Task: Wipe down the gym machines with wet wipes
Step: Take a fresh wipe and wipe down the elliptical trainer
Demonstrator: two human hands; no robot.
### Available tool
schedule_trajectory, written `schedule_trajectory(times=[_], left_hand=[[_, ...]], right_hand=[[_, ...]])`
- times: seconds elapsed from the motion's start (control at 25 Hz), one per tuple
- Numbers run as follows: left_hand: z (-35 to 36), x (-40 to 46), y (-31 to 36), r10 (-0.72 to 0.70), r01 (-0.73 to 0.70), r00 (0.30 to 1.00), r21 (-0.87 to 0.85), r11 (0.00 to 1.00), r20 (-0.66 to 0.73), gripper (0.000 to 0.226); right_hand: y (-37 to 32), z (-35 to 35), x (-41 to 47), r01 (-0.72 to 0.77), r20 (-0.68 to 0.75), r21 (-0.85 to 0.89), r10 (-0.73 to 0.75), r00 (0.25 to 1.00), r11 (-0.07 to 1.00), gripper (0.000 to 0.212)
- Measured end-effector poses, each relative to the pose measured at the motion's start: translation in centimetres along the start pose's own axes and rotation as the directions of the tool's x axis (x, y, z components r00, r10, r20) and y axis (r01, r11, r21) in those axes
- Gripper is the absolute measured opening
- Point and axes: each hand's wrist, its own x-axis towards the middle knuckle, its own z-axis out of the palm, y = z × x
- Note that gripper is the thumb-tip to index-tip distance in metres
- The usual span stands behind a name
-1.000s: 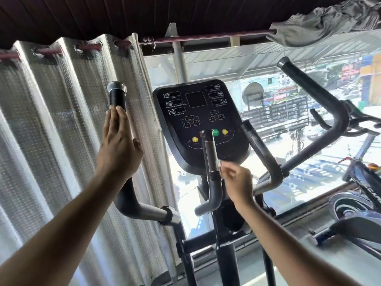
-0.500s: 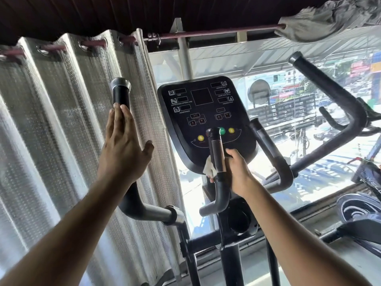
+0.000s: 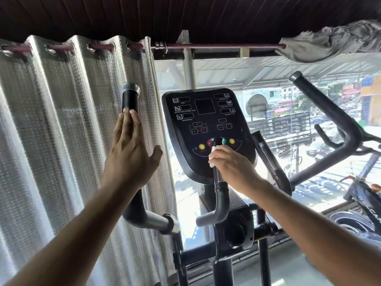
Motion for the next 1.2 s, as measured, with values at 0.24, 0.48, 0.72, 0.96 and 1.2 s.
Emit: schedule_trajectory(times=[0.24,0.48,0.72,0.96,1.2], left_hand=[[-0.2,-0.1,-0.3,0.017,-0.017,1.000,0.000,1.000,0.016,0.094],[-0.1,0.0,-0.4,0.025,-0.025,1.000,-0.033,0.999,0.005,0.094],[-0.3,-0.1,-0.3,0.021,-0.021,1.000,-0.052,0.998,0.005,0.093],[-0.3,0.1,-0.4,0.019,-0.020,1.000,-0.088,0.996,-0.010,0.092],[-0.2,0.1,-0.5,0.022,-0.024,1.000,-0.108,0.994,-0.020,0.091]], right_hand=[[2.8,0.7,0.9,0.237,0.193,-0.152,-0.206,0.959,0.959,0.037],[0.2,-0.2,-6.0,0.554,0.362,-0.012,-0.513,0.779,0.833,0.032],[5.2,-0.1,0.7,0.482,0.281,-0.207,-0.420,0.863,0.852,0.035],[5.3,-0.4,6.4,0.482,0.311,-0.332,-0.389,0.867,0.811,0.018],[4.1,0.4,9.5,0.263,0.514,-0.247,-0.104,0.851,0.933,0.024]])
